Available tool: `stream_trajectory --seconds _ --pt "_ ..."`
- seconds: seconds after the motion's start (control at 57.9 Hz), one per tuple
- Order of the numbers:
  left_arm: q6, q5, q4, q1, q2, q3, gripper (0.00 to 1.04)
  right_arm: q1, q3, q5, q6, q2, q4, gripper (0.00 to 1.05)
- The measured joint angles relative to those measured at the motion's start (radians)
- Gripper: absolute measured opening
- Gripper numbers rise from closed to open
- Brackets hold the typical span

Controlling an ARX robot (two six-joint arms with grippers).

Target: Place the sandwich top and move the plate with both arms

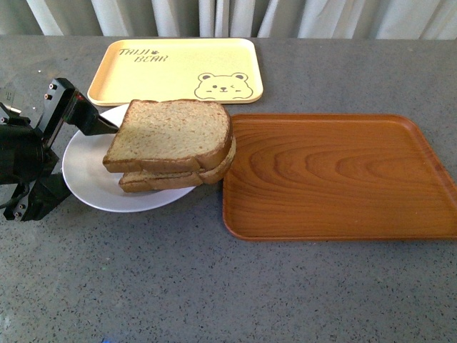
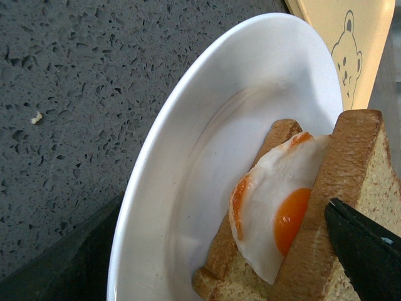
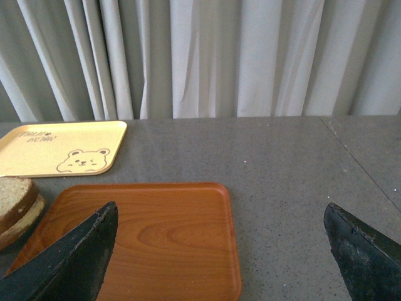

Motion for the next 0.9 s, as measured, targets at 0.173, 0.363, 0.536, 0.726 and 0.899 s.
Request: stream_trajectory --seconds 0.173,0.363,0.536,0.726,0.899 --pt "-0.001 0.002 0.001 0.002 0.010 -0.004 0.75 0.000 0.000 0.000 0.000 0.000 0.000 0.96" --pt "-0.010 0.015 -0.001 0.003 0.025 -0.012 0.39 0.000 0.000 0.000 0.000 0.000 0.000 0.96" --pt "-0.019 0.034 0.000 0.003 0.037 -0.022 0.13 0.000 0.000 0.000 0.000 0.000 0.000 0.96" --pt "-0.044 0.072 0.023 0.012 0.042 -0.034 0.02 0.000 0.000 0.000 0.000 0.000 0.000 0.96" --pt "-0.042 0.100 0.081 0.022 0.042 -0.056 0.02 0.000 0.000 0.000 0.000 0.000 0.000 0.96"
